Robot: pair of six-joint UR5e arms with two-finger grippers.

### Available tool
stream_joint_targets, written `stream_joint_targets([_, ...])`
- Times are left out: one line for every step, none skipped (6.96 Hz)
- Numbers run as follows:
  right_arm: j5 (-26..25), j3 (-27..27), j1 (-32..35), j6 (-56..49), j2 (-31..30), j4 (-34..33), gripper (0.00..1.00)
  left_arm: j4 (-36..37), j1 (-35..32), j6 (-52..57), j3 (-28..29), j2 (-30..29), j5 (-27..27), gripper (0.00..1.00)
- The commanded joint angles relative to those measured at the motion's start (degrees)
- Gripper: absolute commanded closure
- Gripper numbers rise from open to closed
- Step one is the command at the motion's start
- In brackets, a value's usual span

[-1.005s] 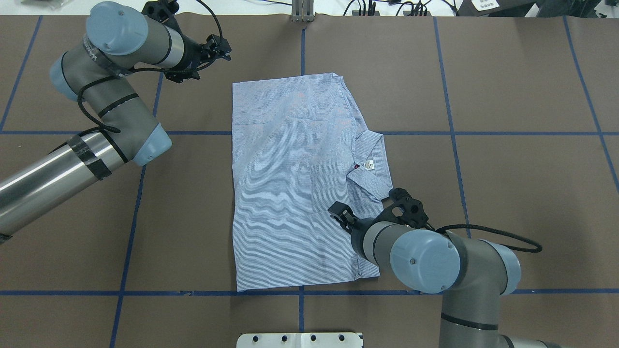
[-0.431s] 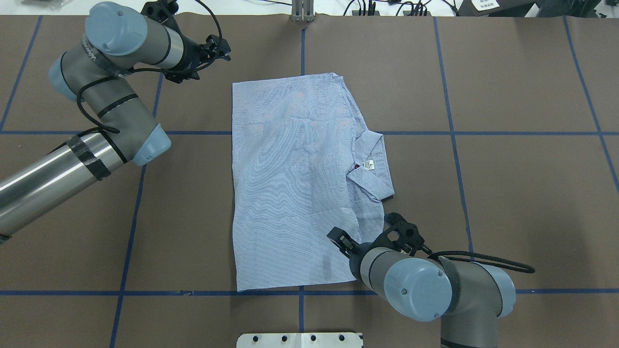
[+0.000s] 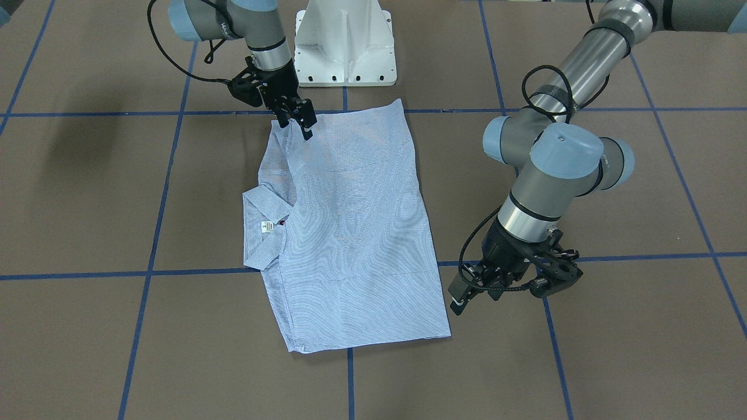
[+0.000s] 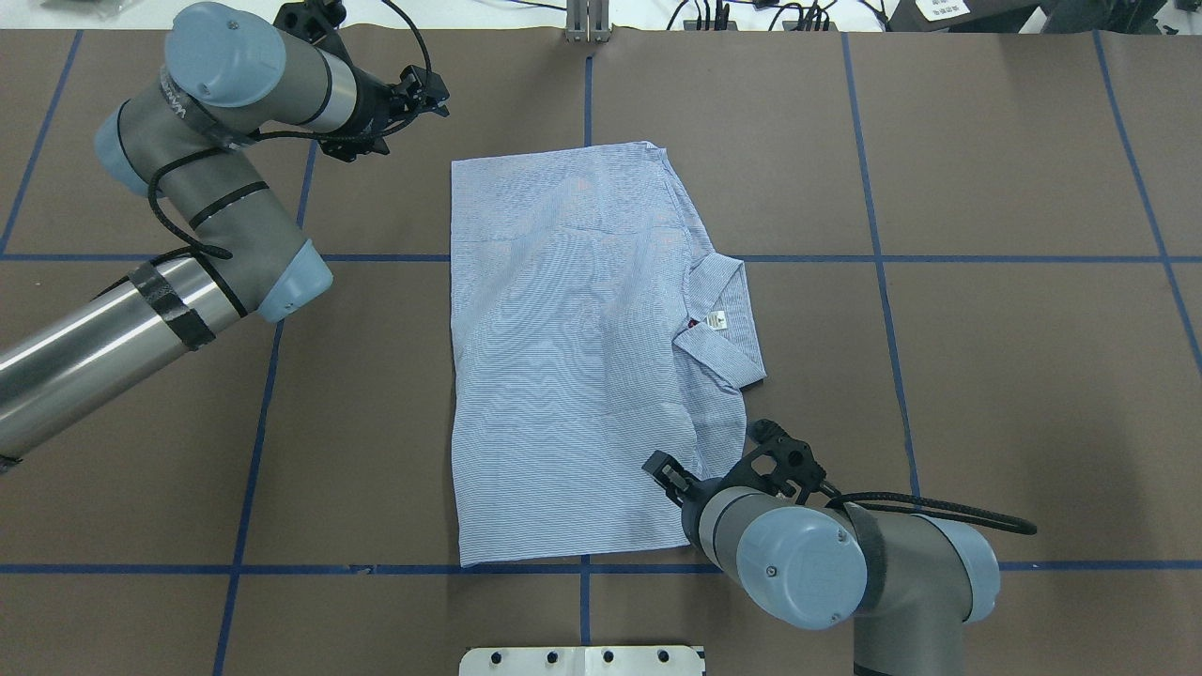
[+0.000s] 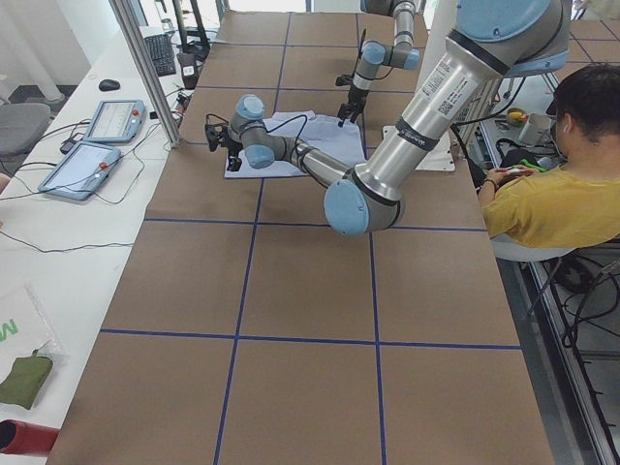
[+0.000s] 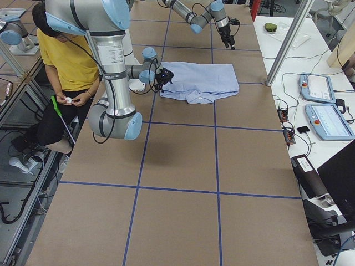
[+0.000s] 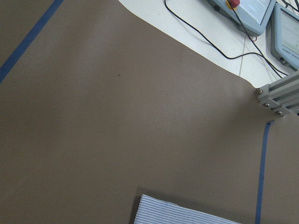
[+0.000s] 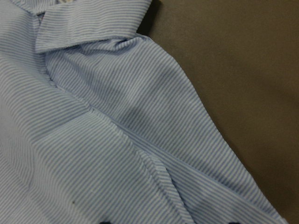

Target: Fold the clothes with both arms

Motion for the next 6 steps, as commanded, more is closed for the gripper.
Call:
stream_joint_targets([-0.1,0.2,0.0,0.1,-0.1,-0.3,0.51,0.0,0.0,-0.1,-0.6,0.2,0.1,0.01])
stream_joint_targets([-0.1,0.4,0.0,0.1,-0.1,-0.4,0.95,0.1,0.0,-0.2,-0.7,0.2,0.1,0.01])
stream_joint_targets([0.0,0.5,0.0,0.1,-0.2,-0.4,1.00,0.1,0.0,-0.5,-0.7,0.2,0.1,0.01])
stream_joint_targets([0.0,0.6,0.1,0.1,-0.1,-0.4,1.00,0.0,0.1,-1.2,-0.7,0.1,0.0,0.01])
stream_joint_targets([0.0,0.9,0.2,0.1,-0.2,-0.4,1.00,0.0,0.1,-1.3,-0.7,0.1,0.0,0.01])
stream_joint_targets([0.0,1.2,0.1,0.1,-0.2,-1.4,1.00,0.0,0.2,-1.4,-0.7,0.1,0.0,0.01])
